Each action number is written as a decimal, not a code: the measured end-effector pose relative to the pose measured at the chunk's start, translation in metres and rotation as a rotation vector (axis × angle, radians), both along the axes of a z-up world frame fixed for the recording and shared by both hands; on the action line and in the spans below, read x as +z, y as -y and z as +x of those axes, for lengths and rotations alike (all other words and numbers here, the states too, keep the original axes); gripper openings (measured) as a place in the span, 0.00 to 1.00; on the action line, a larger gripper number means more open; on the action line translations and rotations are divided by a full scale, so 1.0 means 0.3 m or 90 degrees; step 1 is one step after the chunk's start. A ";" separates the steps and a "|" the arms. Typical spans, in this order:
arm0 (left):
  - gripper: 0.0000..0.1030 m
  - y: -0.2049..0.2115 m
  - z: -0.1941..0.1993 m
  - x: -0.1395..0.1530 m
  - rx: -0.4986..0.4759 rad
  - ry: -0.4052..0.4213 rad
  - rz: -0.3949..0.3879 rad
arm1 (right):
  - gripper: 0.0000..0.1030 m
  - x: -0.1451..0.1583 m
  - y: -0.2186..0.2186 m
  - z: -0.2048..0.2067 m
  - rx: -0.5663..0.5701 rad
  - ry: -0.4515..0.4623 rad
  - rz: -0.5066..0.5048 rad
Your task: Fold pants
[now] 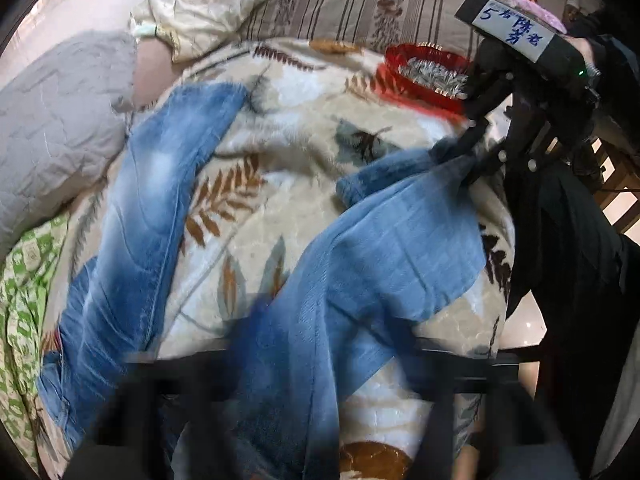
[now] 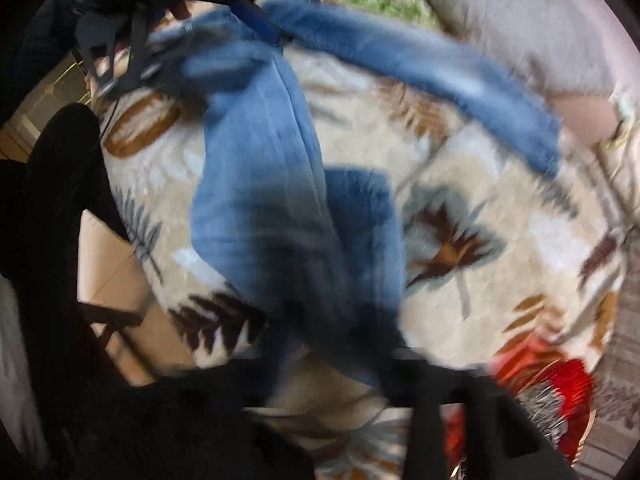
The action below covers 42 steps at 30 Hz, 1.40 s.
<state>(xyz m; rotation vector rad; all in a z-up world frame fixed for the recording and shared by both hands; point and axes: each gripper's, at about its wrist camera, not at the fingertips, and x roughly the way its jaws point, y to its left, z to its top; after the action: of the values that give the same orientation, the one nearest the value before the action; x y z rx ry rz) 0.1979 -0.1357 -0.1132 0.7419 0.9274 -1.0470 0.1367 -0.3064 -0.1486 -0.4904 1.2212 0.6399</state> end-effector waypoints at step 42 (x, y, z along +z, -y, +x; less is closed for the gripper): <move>0.19 0.182 0.334 -0.080 0.085 -0.022 0.050 | 0.09 -0.005 0.188 0.527 -0.231 -0.032 -0.123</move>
<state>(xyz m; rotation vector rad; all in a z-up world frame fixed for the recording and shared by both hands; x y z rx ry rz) 0.2982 -0.1902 -0.1370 0.7173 1.0389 -0.9127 0.2948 -0.3627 -0.1499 -0.4008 1.3850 0.2277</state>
